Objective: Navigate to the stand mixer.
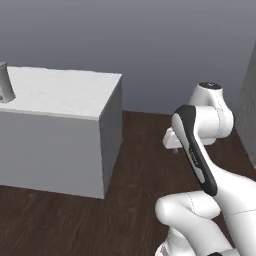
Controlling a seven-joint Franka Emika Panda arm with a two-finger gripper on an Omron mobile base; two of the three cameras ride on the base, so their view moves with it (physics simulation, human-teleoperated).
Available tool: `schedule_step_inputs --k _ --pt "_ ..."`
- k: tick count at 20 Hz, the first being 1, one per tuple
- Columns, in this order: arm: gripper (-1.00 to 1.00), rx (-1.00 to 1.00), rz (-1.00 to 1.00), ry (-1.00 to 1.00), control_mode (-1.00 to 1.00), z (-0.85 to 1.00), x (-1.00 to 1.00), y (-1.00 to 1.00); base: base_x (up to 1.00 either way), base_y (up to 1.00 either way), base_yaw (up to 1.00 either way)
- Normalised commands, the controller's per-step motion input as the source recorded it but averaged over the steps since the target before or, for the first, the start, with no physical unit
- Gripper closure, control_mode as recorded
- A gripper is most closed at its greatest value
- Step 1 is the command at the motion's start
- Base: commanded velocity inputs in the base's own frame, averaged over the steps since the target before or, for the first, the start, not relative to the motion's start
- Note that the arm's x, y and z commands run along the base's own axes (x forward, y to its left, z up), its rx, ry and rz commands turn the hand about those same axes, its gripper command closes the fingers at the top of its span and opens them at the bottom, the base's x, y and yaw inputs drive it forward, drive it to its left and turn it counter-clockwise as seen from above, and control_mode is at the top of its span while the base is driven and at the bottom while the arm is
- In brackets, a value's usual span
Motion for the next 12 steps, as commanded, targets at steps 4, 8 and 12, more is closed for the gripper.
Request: schedule_step_inputs --k 4,8,12 --pt "-1.0 0.0 0.0 0.0 1.0 0.0 0.0 0.0 1.0 0.39 0.46" --pt "-1.0 0.0 0.0 0.0 1.0 0.0 0.0 0.0 1.0 0.49 0.2" --pt "-1.0 0.0 0.0 0.0 1.0 0.0 0.0 0.0 0.98 0.88 0.03"
